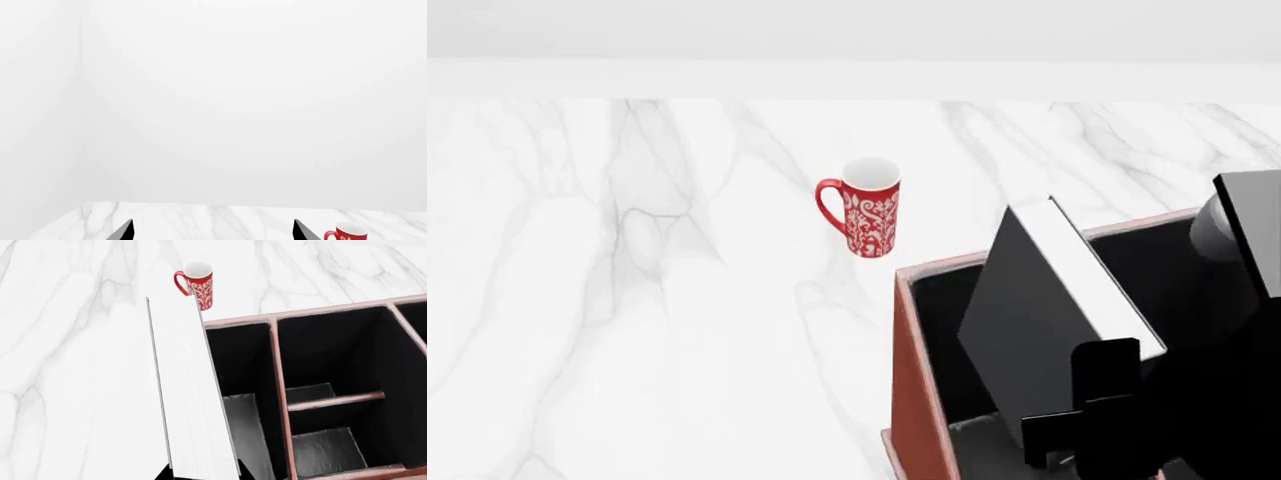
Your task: Pick up the book and place it in the left compartment of the caddy.
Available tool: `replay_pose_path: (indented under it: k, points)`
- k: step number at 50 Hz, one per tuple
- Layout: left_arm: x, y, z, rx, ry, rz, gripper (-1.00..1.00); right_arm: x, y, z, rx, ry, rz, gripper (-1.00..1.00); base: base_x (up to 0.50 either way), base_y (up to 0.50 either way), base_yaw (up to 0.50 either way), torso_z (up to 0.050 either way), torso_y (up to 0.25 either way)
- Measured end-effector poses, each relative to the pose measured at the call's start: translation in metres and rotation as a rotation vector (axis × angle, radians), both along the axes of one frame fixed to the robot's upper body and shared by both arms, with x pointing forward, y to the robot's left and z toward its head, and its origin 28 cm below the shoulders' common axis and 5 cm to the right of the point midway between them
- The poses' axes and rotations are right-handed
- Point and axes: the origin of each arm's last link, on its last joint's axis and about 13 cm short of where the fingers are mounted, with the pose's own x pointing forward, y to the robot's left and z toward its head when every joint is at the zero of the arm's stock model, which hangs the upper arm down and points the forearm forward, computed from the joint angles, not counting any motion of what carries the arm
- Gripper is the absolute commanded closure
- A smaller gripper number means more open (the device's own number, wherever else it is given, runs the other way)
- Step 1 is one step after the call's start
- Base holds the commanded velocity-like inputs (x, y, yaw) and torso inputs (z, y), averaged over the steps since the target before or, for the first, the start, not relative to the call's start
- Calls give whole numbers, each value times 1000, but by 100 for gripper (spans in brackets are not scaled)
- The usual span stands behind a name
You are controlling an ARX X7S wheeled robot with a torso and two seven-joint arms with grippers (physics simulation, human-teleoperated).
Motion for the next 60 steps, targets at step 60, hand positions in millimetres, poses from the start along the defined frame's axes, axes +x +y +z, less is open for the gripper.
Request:
replay_pose_path:
  k: [60]
  points:
    - [-1, 0, 1, 1, -5, 0, -100, 26, 7, -52, -78, -5, -83, 100, 0, 0, 0, 0, 1]
